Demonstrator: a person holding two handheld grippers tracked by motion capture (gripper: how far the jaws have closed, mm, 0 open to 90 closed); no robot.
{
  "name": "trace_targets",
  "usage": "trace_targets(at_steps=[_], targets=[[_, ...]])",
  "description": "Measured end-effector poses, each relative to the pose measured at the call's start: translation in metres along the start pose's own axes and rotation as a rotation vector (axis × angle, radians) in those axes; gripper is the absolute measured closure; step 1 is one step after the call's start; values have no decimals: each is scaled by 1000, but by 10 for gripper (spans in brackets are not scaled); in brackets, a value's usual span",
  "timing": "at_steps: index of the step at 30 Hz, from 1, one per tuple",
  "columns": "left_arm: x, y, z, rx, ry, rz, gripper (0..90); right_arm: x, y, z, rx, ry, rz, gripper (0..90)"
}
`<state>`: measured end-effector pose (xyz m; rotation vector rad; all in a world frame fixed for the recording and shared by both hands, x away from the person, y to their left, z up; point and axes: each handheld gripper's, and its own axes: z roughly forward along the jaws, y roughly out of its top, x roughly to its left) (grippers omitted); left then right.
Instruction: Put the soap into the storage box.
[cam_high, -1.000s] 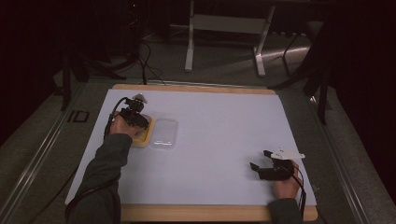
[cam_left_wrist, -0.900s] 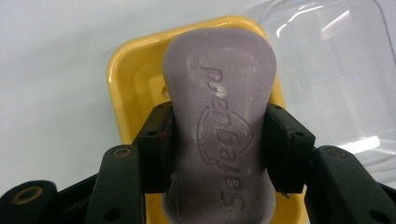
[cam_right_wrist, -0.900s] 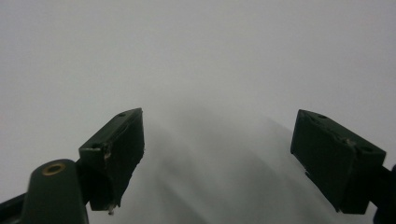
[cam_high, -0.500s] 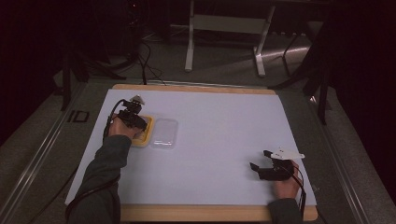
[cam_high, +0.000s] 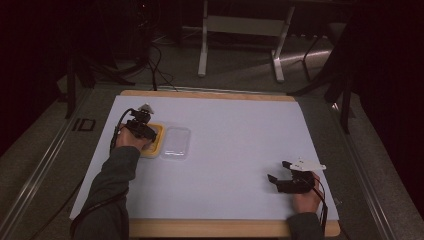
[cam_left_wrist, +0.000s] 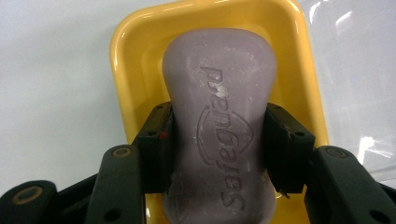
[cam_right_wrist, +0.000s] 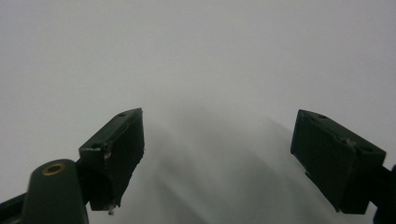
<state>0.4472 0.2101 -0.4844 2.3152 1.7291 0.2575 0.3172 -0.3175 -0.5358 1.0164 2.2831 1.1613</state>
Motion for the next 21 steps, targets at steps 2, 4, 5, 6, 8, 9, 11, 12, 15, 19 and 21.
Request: trace_targets(at_steps=[2,4,5,6,8,9,11,12,15,19,21], targets=[[0,0,1,2,0,-3,495,0,0,0,0,-1,-1,171],[0,0,2,4,0,-2,495,0,0,0,1,-1,0,171],[0,0,2,4,1,-2,495,0,0,0,1,-1,0,171],[1,0,2,7,1,-3,495,0,0,0,1,-1,0,171],[1,0,3,6,0,-4,495,0,0,0,1,-1,-1,171],[1,0,3,8,1,-5,495,0,0,0,2,-1,0,171],[1,0,4,8,2,-4,495,0,0,0,2,-2,0,171],[1,0,4,8,2,-4,495,0,0,0,2,-1,-1,171],[1,-1,6,8,-3,-8,495,0,0,0,3,-3,-2,171],[0,-1,6,10,0,-7,494,0,0,0,3,-3,-2,171],[0,-1,7,11,0,-5,493,0,0,0,3,-3,-2,171]])
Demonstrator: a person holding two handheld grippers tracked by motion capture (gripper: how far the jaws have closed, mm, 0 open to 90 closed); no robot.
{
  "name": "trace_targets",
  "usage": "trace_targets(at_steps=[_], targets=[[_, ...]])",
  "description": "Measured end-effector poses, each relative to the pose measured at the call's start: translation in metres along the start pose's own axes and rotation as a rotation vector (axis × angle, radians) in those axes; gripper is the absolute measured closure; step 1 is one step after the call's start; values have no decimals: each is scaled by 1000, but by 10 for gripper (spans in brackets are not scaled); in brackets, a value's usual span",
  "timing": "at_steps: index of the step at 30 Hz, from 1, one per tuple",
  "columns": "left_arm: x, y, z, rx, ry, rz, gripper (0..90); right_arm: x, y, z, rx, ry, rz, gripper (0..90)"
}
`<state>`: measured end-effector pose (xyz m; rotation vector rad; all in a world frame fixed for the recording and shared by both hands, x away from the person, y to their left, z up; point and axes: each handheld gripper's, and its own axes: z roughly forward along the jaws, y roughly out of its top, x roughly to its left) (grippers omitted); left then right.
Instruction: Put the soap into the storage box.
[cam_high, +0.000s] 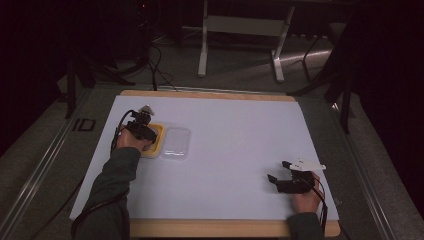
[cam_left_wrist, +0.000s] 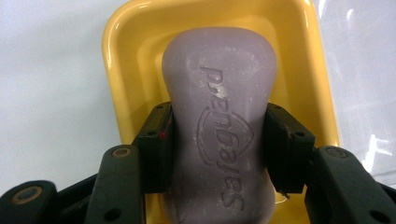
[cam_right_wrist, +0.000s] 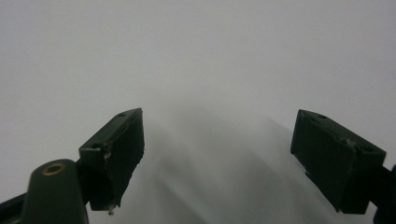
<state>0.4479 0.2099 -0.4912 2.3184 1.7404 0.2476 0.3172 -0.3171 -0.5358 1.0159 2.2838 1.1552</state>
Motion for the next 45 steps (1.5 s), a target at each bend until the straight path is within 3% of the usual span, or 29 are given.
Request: trace_targets(at_steps=[7,28,45], targets=[[-1,0,1,3,5,5,486,0,0,0,0,-1,-2,171],[1,-2,0,-11,-40,11,410,1,0,0,2,-3,-5,171],[-1,-1,-13,-54,-14,29,351,1,0,0,4,-5,-9,171]])
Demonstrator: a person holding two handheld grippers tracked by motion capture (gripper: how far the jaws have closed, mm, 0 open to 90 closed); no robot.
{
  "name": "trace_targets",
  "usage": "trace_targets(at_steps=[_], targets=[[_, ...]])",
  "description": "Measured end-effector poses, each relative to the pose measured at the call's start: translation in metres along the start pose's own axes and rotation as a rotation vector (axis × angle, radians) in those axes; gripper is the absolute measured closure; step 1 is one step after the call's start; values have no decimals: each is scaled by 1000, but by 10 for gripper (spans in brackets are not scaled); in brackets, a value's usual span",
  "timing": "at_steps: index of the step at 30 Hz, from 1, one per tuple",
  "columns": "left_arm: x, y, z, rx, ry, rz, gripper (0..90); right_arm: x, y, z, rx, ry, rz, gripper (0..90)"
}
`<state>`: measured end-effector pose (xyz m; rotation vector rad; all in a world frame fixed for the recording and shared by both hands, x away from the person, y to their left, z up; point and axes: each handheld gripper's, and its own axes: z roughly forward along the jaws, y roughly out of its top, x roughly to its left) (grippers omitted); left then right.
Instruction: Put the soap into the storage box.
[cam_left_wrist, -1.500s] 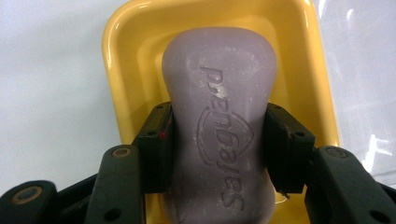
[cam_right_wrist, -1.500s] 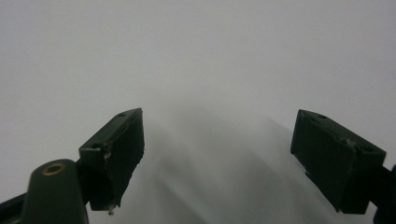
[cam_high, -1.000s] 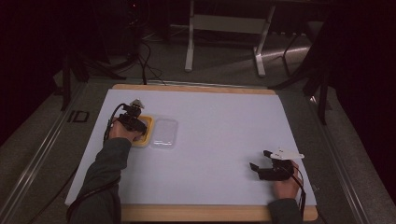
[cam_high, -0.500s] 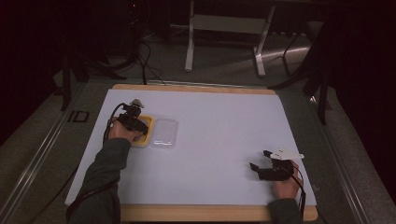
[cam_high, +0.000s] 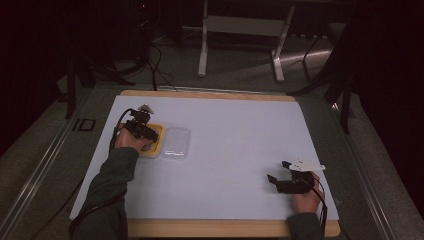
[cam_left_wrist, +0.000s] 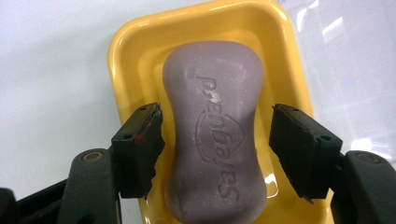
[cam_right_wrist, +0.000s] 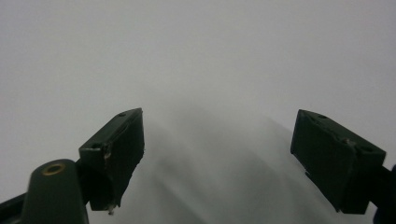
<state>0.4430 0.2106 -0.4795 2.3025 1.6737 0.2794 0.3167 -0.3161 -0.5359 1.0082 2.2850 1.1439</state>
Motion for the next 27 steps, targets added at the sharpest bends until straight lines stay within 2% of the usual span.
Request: trace_targets(at_steps=[12,21,27], targets=[[-12,2,-14,-50,-24,33,340,0,0,0,0,0,-1,171],[-27,3,-24,-89,-42,87,340,0,0,0,-1,-1,-1,171],[-43,-2,-21,-110,-66,150,340,0,0,0,-1,0,0,171]])
